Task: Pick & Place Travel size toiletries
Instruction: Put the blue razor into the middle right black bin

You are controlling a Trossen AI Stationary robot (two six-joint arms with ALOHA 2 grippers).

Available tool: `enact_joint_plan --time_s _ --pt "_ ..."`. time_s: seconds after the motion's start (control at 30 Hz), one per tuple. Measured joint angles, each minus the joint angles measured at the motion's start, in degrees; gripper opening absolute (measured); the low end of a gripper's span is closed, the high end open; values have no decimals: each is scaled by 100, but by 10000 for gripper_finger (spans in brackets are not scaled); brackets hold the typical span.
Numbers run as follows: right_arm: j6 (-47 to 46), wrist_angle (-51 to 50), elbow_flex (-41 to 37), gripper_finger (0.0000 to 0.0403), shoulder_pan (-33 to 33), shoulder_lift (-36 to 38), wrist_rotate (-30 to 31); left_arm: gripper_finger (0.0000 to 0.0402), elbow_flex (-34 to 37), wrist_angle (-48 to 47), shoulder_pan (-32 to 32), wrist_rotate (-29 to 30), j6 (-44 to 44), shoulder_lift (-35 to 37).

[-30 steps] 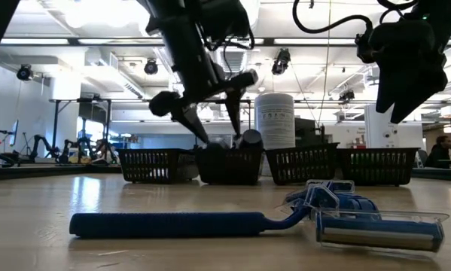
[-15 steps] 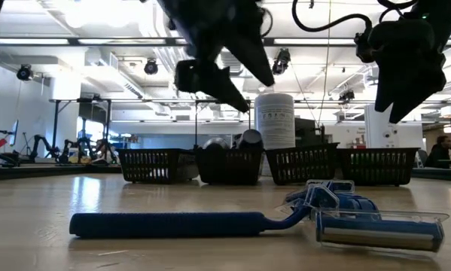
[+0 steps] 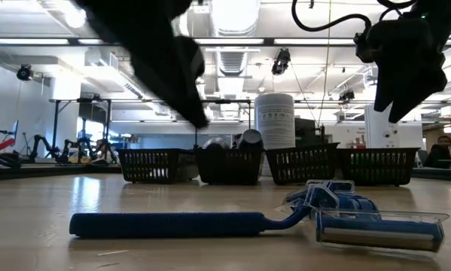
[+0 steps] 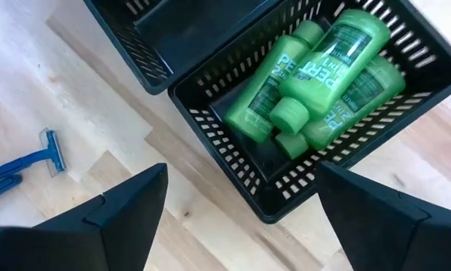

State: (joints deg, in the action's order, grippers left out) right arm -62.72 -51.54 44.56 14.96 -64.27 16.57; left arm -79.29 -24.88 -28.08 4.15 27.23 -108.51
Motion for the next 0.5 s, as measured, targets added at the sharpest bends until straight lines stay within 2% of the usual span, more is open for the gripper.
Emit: enact_joint_plan --time_s 0.13,0.27,0.4,0.5 --pt "-149 182 0 335 2 2 -351 270 4 -102 -185 6 240 -262" --pt "255 688 -2 346 88 -71 -637 260 4 -118 -228 16 878 -310" --pt "1192 1209 -5 354 132 -303 -765 254 4 -188 -270 43 1147 -308" --pt "2392 1738 -9 348 286 -554 -1422 250 4 -407 -331 30 1198 -300"
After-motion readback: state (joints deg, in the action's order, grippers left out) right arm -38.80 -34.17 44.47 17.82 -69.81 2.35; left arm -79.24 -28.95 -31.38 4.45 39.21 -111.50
